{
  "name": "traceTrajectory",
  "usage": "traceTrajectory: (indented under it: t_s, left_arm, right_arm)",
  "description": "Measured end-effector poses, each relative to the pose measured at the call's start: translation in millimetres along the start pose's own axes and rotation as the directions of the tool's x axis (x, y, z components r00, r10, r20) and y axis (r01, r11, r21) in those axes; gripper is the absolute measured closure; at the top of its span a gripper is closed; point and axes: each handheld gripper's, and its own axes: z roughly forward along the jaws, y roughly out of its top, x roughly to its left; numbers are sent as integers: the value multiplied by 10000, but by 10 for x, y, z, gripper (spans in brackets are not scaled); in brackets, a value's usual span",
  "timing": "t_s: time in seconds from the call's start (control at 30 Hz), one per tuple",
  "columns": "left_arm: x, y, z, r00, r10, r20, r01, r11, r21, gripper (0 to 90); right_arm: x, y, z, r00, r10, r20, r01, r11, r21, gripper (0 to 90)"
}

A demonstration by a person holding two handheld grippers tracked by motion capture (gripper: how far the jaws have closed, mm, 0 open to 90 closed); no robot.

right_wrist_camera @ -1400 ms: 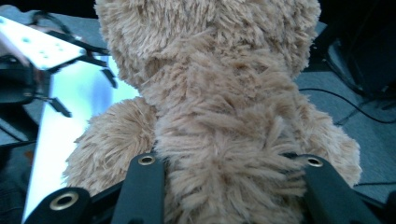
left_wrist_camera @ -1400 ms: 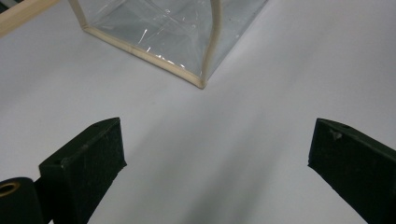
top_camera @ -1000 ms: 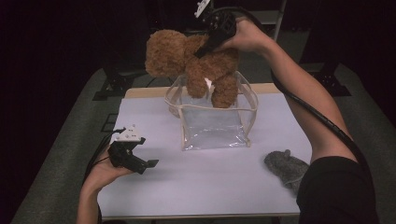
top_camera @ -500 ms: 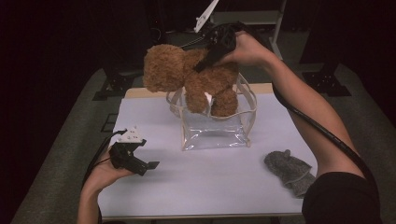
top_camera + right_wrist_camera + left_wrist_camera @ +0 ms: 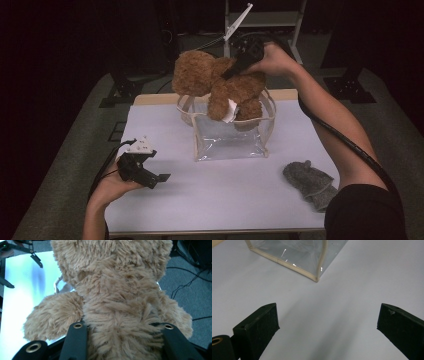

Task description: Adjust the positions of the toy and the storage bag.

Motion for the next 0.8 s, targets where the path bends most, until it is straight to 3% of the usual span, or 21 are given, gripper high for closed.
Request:
traceTrajectory:
  t_s: [0.23, 0.43, 0.8]
  left_arm:
    - [-4, 0, 5, 10000, 0, -1, 0, 10000, 23, 29]
    - [-6, -8, 9, 10000, 52, 37, -53, 9999, 101, 29]
    - [-15, -16, 18, 10000, 29, 44, -30, 9999, 126, 29]
  right_arm:
    - [-110, -108, -82, 9987, 434, 253, -428, 9988, -242, 595]
    - [-121, -137, -102, 9986, 401, 344, -394, 9990, -205, 595]
    - [73, -280, 195, 10000, 44, -59, -41, 9987, 500, 592]
